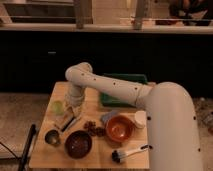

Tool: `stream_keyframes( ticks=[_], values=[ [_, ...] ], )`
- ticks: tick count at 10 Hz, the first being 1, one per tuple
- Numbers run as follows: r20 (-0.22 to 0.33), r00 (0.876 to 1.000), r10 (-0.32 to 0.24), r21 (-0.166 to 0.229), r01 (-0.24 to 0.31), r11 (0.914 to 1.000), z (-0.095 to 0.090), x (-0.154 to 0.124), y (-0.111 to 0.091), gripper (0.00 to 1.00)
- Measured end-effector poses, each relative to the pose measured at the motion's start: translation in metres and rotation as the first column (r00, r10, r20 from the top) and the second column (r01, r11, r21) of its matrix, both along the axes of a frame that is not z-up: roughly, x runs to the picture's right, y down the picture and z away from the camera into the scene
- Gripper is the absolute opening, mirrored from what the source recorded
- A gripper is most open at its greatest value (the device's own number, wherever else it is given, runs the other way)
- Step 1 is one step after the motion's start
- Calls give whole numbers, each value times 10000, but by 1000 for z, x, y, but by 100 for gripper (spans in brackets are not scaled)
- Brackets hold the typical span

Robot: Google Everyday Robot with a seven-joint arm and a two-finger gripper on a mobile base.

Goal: Place eraser in purple bowl

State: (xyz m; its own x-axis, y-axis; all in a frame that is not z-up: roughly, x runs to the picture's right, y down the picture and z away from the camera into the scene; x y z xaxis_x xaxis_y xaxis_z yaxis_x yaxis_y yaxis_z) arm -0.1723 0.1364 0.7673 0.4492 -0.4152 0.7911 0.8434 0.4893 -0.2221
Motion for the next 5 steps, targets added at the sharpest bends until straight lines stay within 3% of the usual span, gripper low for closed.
stream_keyframes(
  ticks=[3, 5],
  values=[
    [713, 9953, -656, -172, 670, 9976, -18, -3, 19, 0],
    [1301, 9832, -1284, -373, 1343, 9902, -26, -2, 33, 0]
  ],
)
